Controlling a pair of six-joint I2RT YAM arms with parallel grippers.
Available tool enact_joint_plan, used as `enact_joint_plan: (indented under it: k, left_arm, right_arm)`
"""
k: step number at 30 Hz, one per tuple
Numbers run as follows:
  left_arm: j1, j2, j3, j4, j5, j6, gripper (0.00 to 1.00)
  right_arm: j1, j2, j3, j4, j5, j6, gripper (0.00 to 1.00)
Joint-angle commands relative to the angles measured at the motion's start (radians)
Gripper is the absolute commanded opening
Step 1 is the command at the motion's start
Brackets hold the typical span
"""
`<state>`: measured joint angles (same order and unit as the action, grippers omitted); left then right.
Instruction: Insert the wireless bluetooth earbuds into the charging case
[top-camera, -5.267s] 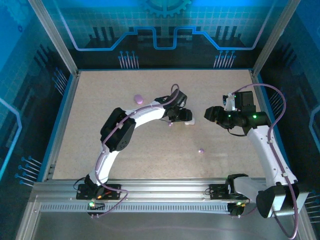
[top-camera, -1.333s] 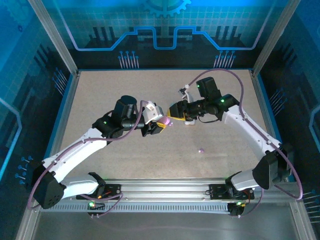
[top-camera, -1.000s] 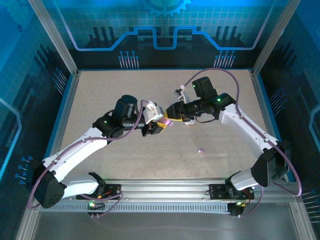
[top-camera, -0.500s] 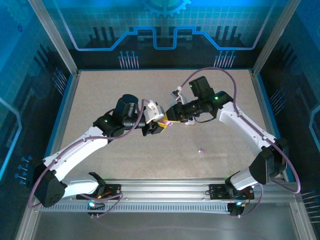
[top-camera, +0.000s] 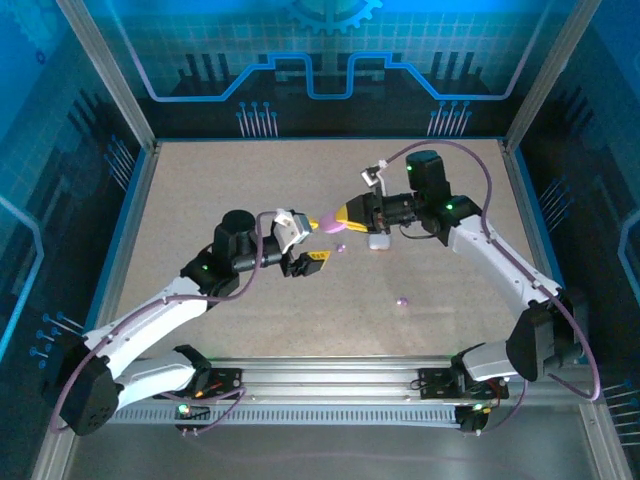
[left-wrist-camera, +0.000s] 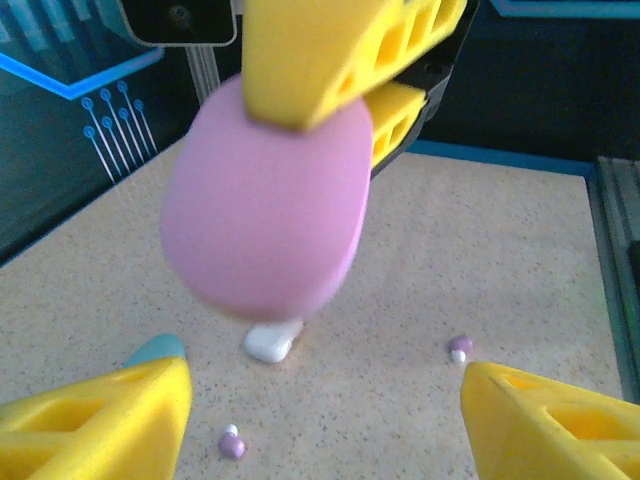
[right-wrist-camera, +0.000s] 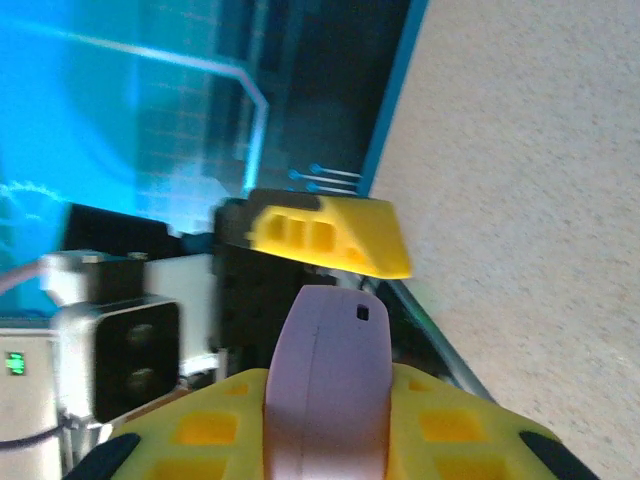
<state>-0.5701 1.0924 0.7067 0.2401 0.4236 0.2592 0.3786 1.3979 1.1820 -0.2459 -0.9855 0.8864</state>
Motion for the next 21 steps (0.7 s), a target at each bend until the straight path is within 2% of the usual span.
enact_joint_plan:
  k: [1, 8, 21]
  left_arm:
    - [0.006, -0.005, -0.027, 0.287, 0.009, -0.122, 0.72]
    - [0.005, 0.045, -0.035, 0.495, 0.011, -0.226, 0.71]
    - [0.003, 0.092, 0.002, 0.558, 0.036, -0.263, 0.57]
  right_arm:
    - [-0.021, -0.029, -0.041, 0.295, -0.115, 0.222, 0.19]
    - [-0.013, -0.031, -0.054, 0.394, -0.139, 0.309, 0.21]
    - [0.000, -0.028, -0.064, 0.400, -0.134, 0.320, 0.22]
